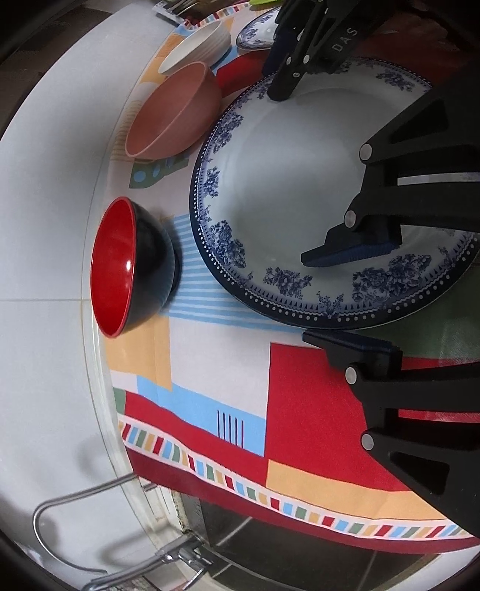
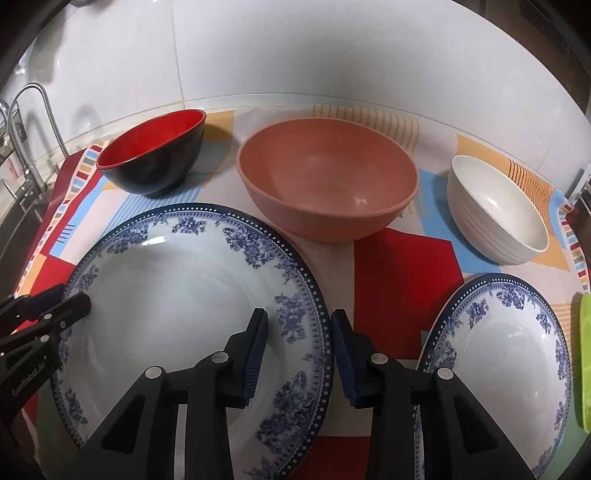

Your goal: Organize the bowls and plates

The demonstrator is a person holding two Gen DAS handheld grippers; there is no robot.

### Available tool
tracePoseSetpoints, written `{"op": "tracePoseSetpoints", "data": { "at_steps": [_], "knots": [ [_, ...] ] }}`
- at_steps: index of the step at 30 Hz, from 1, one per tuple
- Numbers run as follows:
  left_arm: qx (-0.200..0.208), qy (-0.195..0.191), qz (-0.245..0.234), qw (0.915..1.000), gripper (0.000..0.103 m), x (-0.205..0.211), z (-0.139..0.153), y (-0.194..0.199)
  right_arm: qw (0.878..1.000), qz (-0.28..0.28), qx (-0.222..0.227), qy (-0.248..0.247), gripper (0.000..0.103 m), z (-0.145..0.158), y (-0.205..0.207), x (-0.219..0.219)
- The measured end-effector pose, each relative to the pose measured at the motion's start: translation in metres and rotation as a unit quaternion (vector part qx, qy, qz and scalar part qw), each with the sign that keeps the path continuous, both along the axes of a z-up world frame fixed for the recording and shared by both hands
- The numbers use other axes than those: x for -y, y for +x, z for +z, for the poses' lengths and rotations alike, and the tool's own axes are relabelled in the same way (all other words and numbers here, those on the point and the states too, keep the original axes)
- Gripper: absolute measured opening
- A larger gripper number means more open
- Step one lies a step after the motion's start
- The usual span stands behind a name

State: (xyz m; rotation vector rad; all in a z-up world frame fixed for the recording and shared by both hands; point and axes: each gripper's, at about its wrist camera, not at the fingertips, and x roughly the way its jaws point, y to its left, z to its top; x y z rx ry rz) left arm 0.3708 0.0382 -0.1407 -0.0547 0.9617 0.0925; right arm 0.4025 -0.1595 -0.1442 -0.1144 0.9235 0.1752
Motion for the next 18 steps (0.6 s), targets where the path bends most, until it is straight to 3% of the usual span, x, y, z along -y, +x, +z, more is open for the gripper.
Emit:
{"op": "tracePoseSetpoints", "data": {
  "at_steps": [18],
  "knots": [
    [0.04,0.014,0.075,0.9963,0.034,-0.032,0.04,-0.076,0.998,0.054,0.031,0.019,0.036,0.039,-0.05,-0.032]
  ]
}}
